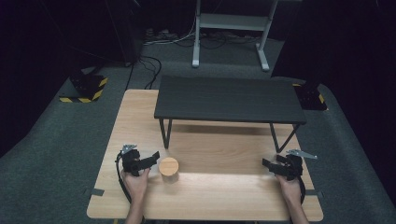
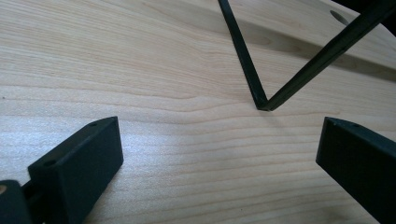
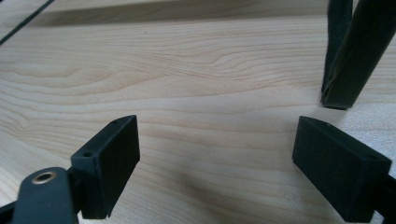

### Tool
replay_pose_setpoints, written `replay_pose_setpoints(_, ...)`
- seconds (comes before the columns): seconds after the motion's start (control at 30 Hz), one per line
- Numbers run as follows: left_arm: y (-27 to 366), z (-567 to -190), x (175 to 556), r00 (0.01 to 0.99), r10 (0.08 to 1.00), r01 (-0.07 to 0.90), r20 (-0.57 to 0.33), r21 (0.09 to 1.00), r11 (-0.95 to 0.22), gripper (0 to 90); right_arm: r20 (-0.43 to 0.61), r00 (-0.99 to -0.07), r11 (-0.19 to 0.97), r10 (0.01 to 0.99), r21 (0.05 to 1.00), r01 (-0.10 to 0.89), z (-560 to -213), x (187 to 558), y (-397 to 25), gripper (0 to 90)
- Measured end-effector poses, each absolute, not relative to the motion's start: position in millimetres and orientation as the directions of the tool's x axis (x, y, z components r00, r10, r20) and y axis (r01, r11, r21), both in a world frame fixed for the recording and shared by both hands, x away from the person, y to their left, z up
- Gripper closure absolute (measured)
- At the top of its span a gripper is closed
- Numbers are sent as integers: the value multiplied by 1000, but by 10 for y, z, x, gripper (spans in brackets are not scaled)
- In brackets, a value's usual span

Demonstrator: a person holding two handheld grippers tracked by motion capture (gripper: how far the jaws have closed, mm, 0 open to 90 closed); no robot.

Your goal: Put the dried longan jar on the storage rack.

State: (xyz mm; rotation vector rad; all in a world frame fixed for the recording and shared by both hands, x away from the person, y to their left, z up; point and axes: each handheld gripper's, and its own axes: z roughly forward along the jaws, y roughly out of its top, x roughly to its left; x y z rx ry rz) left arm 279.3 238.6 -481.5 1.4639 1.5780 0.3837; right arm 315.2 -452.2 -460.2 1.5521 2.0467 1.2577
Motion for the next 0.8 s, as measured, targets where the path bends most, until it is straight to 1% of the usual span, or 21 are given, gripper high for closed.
replay_pose_setpoints(0.13,2381,-4812,2791,128,906,620,-403,746,244,6,295,-382,22,876,766,642,-4621,3159,-4571,140)
replay_pose_setpoints(0.6,2419,-4778,2804,144,906,632,-397,742,225,4,283,-381,31,880,767,641,-4612,3156,-4545,141)
replay_pose_setpoints(0.67,2413,-4766,2808,151,910,635,-386,743,210,4,282,-381,32,880,767,640,-4611,3156,-4544,141)
replay_pose_setpoints(0.77,2378,-4709,2807,163,930,645,-330,749,153,5,280,-380,33,882,766,642,-4607,3155,-4535,141)
replay_pose_setpoints(0.8,2393,-4704,2799,163,930,648,-329,746,151,5,277,-381,35,882,767,640,-4607,3155,-4534,141)
